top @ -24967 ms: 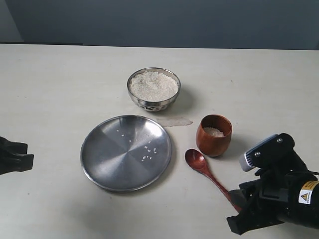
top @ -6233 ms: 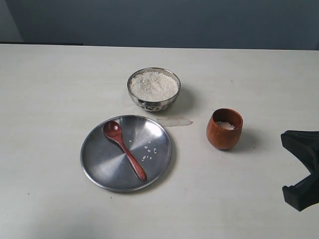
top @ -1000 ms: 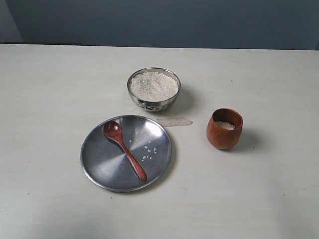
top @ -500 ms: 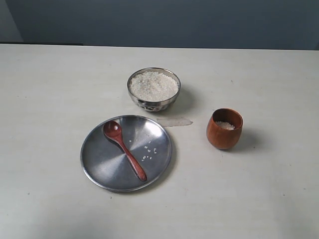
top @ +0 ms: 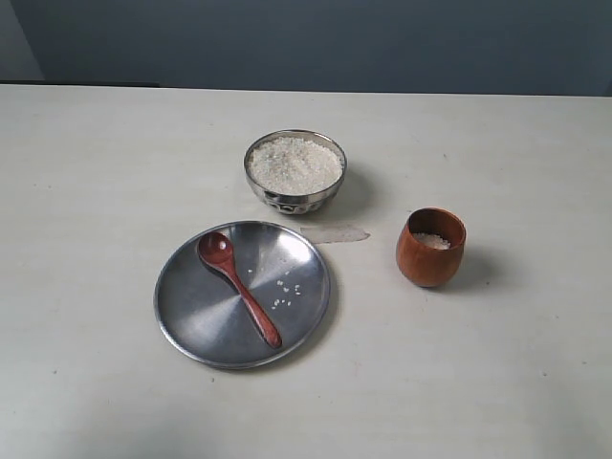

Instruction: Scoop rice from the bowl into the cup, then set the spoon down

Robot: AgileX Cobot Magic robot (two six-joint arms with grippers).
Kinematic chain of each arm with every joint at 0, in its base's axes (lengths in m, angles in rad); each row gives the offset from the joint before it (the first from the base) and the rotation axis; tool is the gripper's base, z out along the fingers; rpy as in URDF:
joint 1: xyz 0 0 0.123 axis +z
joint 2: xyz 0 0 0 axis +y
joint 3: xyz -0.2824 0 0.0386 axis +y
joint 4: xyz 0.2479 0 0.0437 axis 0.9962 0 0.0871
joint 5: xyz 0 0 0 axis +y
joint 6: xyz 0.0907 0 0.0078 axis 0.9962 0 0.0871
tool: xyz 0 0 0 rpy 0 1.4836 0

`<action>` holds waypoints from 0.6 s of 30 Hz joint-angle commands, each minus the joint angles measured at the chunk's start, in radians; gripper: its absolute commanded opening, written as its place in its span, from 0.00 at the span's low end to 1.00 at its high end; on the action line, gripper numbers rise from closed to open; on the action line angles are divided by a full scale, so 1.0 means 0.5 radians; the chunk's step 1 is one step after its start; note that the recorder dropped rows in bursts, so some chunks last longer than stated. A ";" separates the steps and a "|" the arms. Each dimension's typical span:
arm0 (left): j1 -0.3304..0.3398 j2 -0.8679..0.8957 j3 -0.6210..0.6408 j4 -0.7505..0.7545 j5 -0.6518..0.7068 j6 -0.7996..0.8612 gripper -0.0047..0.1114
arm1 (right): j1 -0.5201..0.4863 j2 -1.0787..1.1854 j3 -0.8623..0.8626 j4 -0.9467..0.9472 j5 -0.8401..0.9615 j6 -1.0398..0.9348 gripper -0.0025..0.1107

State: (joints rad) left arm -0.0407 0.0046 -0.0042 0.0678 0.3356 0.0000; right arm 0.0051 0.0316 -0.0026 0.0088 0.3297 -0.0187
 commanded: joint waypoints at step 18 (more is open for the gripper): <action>-0.004 -0.009 0.008 -0.006 -0.032 0.000 0.04 | -0.010 -0.012 0.005 -0.018 -0.005 0.048 0.03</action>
State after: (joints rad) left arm -0.0407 0.0046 -0.0042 0.0678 0.3356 0.0000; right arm 0.0051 0.0316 -0.0026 0.0070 0.3297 0.0000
